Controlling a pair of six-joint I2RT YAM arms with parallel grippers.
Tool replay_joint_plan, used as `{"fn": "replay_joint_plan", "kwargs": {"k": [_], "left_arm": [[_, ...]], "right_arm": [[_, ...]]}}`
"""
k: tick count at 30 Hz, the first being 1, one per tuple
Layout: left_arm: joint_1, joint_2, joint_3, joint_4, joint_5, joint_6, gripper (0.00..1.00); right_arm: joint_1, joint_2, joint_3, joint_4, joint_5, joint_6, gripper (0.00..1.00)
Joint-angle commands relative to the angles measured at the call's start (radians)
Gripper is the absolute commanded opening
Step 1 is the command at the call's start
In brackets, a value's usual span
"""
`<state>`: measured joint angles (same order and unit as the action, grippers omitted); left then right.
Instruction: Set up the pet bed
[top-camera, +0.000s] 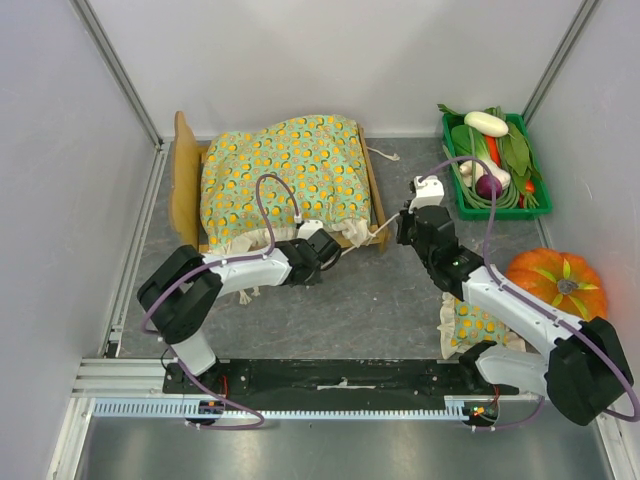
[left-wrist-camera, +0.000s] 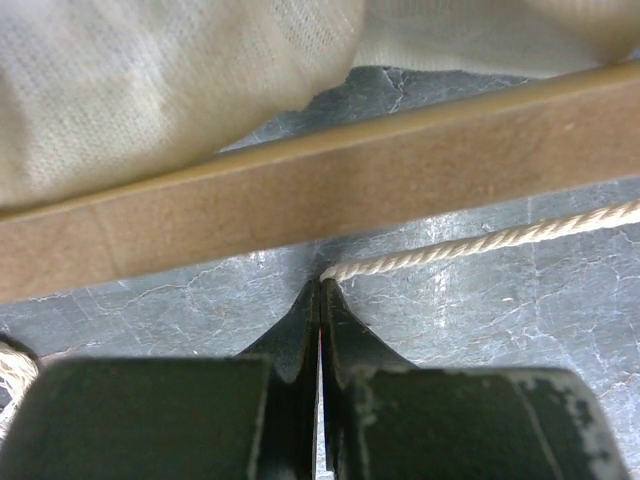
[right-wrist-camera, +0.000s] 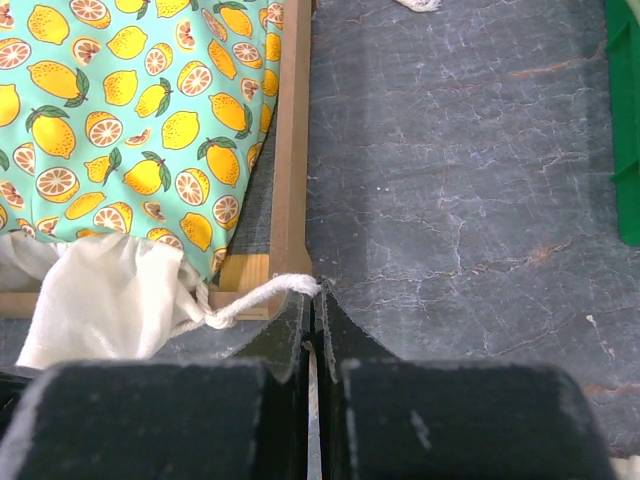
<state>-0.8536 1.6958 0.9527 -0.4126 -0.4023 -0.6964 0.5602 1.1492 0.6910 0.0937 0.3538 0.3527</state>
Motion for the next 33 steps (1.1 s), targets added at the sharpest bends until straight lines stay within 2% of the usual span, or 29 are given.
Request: {"fn": "replay_joint_plan", "kwargs": {"k": [1, 6, 9, 10, 11, 12, 15, 16, 19, 22, 24, 26, 27, 28, 30, 31, 33], "left_arm": [[-0.002, 0.058, -0.003, -0.060, -0.044, -0.012, 0.02], [-0.009, 0.004, 0.034, -0.014, 0.002, 0.032, 0.03], [-0.019, -0.080, 0.023, 0.026, 0.040, 0.028, 0.24], [-0.022, -0.106, 0.006, 0.035, 0.054, 0.025, 0.35], [-0.022, -0.151, -0.003, 0.043, 0.062, 0.021, 0.42], [-0.024, -0.174, -0.011, 0.049, 0.066, 0.017, 0.55], [-0.024, -0.260, -0.038, 0.025, 0.047, 0.014, 0.64], [-0.025, -0.281, -0.048, 0.014, 0.042, 0.017, 0.66], [-0.025, -0.399, -0.048, -0.020, 0.017, 0.037, 0.72], [-0.019, -0.527, -0.002, -0.054, -0.052, 0.090, 0.84], [0.035, -0.583, 0.036, -0.068, -0.052, 0.142, 0.92], [0.109, -0.596, 0.107, -0.072, -0.008, 0.197, 0.93], [0.187, -0.599, 0.144, -0.065, 0.037, 0.216, 0.96], [0.226, -0.588, 0.158, -0.045, 0.068, 0.241, 0.98], [0.336, -0.555, 0.229, 0.001, 0.162, 0.302, 1.00], [0.368, -0.500, 0.254, 0.014, 0.186, 0.313, 1.00], [0.466, -0.432, 0.317, 0.041, 0.270, 0.304, 1.00]], "right_arm": [[-0.046, 0.003, 0.085, 0.086, -0.030, 0.014, 0.00], [-0.037, -0.031, 0.004, 0.067, -0.220, 0.077, 0.00], [-0.020, -0.095, -0.099, 0.015, -0.259, 0.109, 0.01], [-0.005, -0.141, -0.167, -0.008, -0.280, 0.144, 0.05], [0.007, -0.166, -0.204, -0.014, -0.289, 0.161, 0.08], [0.020, -0.190, -0.240, -0.018, -0.294, 0.182, 0.12], [0.044, -0.267, -0.318, -0.057, -0.341, 0.212, 0.39], [0.044, -0.282, -0.299, -0.090, -0.352, 0.177, 0.51], [0.044, -0.295, -0.195, -0.204, -0.313, 0.128, 0.62], [0.044, -0.269, -0.064, -0.209, -0.230, 0.039, 0.75], [0.043, -0.221, 0.002, -0.183, -0.178, 0.019, 0.78], [0.040, -0.093, 0.141, -0.166, -0.156, 0.038, 0.77], [0.041, -0.039, 0.197, -0.164, -0.177, 0.049, 0.77], [0.040, 0.068, 0.305, -0.152, -0.205, 0.055, 0.73], [0.040, 0.177, 0.419, -0.129, -0.257, 0.057, 0.67], [0.040, 0.287, 0.533, -0.115, -0.254, 0.060, 0.61], [0.037, 0.403, 0.654, -0.104, -0.234, 0.063, 0.58]]}}
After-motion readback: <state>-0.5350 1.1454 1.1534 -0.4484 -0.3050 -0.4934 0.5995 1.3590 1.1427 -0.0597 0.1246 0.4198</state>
